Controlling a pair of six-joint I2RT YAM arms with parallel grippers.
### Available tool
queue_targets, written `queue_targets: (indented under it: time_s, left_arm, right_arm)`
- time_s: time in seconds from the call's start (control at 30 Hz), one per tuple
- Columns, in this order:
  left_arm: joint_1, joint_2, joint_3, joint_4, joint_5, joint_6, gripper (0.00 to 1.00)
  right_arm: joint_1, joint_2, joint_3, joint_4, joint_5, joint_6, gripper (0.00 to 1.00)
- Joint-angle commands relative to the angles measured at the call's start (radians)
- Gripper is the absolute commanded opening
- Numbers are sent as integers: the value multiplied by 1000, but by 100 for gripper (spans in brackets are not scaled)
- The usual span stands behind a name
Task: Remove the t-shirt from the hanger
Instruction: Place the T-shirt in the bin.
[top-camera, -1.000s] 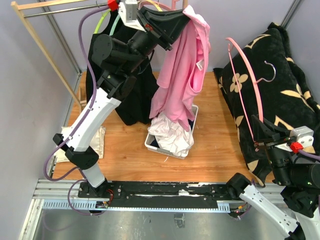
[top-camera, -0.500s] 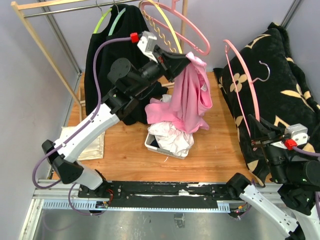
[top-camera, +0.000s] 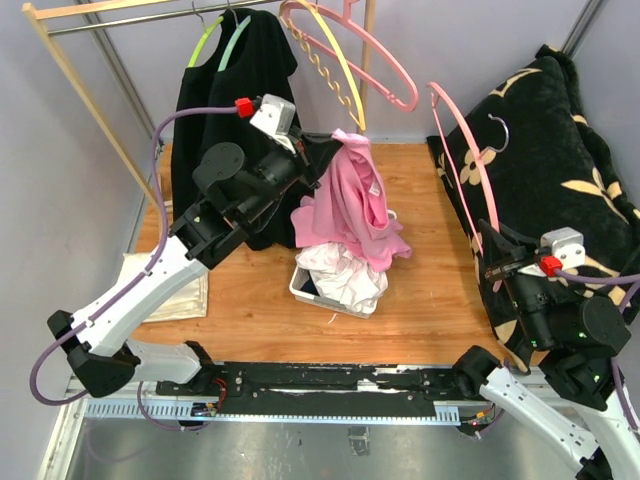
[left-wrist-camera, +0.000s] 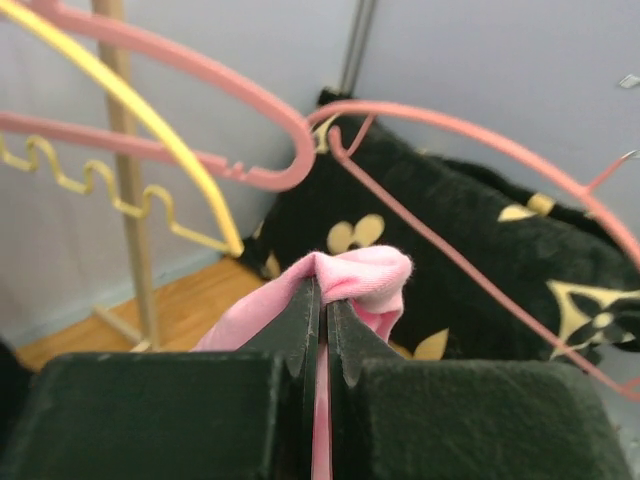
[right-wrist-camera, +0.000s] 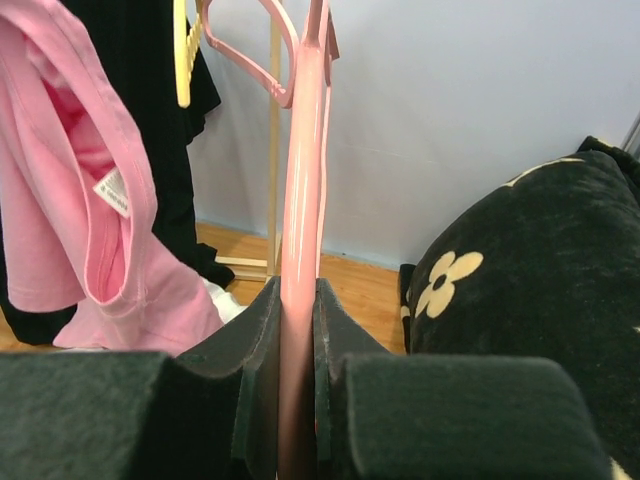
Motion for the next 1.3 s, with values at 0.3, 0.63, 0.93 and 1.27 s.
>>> queue_targets:
  time_s: [0.3,0.63,0.93,1.27]
  left_arm:
    - [-40,25,-177,-101,-196,130,0]
    - [-47,108,-376,29,-60,46,0]
    - [-59,246,-526,166,94,-73,0]
    - [-113,402,-561,226,182,-134,0]
  right_arm:
    - [10,52,-3,106,-11,-4,1]
    - [10,60,-16,157,-20,-4,1]
    - [10,84,-6,206,-44,-16,1]
    - [10,104,-7,242,-64,-14,1]
